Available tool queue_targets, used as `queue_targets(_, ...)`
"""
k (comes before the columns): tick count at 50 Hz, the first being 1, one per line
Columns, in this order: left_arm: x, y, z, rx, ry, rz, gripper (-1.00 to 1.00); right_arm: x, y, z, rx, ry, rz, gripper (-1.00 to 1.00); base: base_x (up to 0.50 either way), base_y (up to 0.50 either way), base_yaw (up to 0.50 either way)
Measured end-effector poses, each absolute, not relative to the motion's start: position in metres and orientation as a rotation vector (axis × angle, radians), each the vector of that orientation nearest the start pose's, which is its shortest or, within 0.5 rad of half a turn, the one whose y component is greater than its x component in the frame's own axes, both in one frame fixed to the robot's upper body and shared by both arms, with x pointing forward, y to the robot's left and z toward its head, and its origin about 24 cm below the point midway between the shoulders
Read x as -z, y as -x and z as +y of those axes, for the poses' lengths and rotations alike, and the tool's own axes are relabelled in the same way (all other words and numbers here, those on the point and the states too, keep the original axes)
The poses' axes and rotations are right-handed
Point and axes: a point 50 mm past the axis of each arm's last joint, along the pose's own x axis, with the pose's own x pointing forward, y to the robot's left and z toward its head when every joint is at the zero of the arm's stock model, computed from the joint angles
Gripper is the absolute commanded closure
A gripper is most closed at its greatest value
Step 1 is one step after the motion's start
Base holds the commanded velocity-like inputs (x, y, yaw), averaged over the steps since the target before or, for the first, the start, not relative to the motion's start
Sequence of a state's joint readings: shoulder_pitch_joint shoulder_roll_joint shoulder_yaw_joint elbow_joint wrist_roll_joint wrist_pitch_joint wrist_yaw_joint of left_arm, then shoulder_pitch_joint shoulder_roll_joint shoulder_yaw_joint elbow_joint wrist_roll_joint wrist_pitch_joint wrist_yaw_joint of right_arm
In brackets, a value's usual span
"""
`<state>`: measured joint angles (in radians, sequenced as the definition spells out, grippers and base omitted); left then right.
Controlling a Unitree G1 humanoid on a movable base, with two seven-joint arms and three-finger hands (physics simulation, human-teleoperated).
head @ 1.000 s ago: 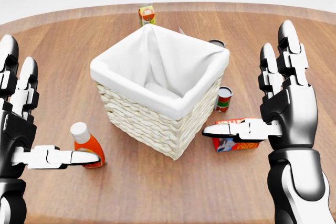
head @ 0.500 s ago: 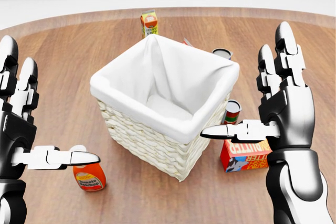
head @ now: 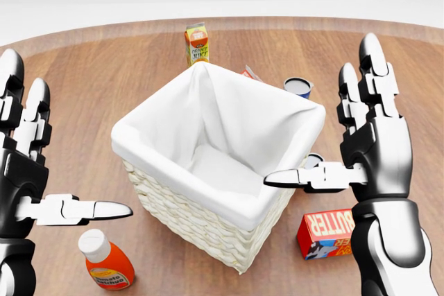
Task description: Pick up the butter and put it in the basket.
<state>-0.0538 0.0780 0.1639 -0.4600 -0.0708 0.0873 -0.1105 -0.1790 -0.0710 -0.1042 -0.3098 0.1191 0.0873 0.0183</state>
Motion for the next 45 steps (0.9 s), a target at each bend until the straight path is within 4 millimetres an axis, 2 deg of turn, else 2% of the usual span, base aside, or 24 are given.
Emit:
queue_targets(14,-0.153,-0.24,0.185,-0.006,-0.054,-0.426,-1.0,-0.146,-0.273,-0.17,-0.018,0.006,-0.373,-1.0,0.0,0.0,0.0)
queue_targets(26,-0.153,-0.239,0.185,-0.01,-0.054,-0.429,-1.0,-0.131,-0.289,-0.186,-0.117,0.286,-0.353,-1.0,0.0,0.0,0.0)
queue_targets(38,-0.155,-0.238,0.187,-0.016,-0.052,-0.437,-1.0,-0.113,-0.303,-0.215,-0.211,0.5,-0.172,-1.0,0.0,0.0,0.0)
queue_targets(45,-0.156,-0.236,0.187,-0.019,-0.051,-0.444,-1.0,-0.096,-0.306,-0.228,-0.272,0.588,-0.037,-1.0,0.0,0.0,0.0)
